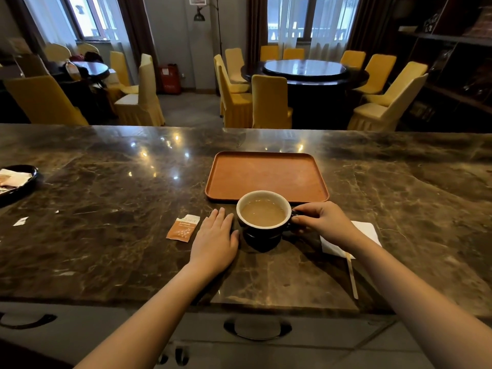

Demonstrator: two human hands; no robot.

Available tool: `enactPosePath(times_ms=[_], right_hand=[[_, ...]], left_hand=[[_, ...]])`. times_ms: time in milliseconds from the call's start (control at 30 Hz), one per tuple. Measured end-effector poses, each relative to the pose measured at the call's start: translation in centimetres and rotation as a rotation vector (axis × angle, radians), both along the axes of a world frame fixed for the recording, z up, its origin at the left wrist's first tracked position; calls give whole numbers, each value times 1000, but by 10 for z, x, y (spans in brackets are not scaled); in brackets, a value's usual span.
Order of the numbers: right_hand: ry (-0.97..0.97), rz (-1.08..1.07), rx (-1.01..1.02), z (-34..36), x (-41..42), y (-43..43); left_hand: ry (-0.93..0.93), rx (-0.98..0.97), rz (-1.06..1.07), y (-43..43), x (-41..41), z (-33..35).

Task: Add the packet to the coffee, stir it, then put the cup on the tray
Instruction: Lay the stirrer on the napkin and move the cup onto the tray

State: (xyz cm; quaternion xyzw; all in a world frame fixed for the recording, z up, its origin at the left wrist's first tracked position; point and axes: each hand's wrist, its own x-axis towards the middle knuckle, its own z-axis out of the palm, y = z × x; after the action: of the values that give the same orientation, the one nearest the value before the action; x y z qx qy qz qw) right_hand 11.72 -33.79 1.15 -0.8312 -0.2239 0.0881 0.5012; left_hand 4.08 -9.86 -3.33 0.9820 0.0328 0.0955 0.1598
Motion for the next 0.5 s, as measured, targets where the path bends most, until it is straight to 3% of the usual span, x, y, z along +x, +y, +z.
enactPosePath(times_ms=[500], right_hand=[[-31, -21, 144, 24, 37, -8]], left_hand=[[62, 133, 1, 6, 5, -18]])
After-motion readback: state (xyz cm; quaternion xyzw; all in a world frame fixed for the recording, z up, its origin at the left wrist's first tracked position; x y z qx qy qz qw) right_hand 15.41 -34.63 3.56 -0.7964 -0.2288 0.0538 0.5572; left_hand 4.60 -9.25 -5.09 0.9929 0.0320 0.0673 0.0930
